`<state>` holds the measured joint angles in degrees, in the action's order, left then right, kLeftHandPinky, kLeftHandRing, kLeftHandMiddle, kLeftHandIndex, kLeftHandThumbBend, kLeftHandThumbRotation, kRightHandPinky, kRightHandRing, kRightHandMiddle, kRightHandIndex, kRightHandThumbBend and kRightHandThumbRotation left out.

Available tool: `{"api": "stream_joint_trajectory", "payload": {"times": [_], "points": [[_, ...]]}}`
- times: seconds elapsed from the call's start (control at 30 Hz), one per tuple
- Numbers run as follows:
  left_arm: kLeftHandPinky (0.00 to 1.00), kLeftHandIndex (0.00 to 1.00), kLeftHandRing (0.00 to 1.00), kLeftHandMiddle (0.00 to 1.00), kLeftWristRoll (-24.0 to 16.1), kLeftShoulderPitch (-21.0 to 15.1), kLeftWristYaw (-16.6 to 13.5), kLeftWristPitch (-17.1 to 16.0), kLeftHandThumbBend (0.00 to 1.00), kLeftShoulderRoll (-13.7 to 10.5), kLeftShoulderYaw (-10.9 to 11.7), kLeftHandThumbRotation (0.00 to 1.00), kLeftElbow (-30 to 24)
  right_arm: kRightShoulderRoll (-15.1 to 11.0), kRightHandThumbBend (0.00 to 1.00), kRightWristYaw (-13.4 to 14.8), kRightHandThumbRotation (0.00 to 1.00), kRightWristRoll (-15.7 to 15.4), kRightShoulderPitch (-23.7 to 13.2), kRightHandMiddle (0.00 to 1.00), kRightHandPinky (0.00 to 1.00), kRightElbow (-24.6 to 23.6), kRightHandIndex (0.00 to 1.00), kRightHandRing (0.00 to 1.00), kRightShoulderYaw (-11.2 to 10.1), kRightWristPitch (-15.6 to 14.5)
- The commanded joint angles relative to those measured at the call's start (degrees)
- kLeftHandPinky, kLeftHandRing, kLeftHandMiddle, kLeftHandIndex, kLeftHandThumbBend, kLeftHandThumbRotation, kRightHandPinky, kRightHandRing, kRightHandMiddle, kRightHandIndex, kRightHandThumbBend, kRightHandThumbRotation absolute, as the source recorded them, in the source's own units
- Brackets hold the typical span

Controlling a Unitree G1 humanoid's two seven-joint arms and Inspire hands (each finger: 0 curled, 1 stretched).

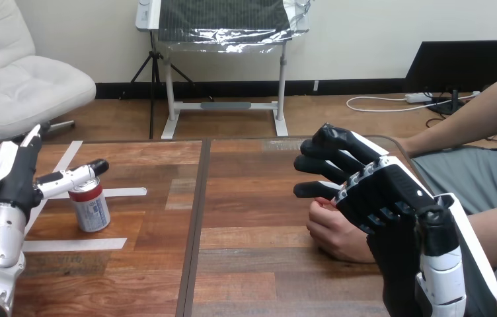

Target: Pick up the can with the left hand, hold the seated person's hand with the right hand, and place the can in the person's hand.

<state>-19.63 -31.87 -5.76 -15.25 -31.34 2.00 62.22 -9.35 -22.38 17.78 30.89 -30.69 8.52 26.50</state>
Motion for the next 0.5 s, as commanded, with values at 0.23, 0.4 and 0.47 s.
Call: {"api": "stream_joint_trajectory", "payload": {"times": [0.23,0.4,0.47], "points": [[0.82,0.94,0.93,0.96,-0.27,-6.21,-0.03,1.92,0.84,-0.79,-2.38,0.44,3.23,-0.42,0.65,-0.18,0.97,0.55,-1.91,0.82,0.72,-1.52,0.82,0.81,-0.50,0.86],[0.80,0.93,0.92,0.94,-0.25,-6.41,-0.23,2.28,0.86,-0.53,-3.02,0.43,4.17,-0.52,0.65,-0.19,0.97,0.68,-1.80,0.82,0.73,-1.79,0.82,0.81,-0.56,0.83],[0.80,0.92,0.92,0.94,0.02,-6.45,-0.03,2.68,0.86,-0.30,-3.02,0.43,4.50,-0.63,0.64,-0.33,0.97,0.98,-1.78,0.82,0.73,-1.81,0.82,0.81,-0.61,0.84]]}}
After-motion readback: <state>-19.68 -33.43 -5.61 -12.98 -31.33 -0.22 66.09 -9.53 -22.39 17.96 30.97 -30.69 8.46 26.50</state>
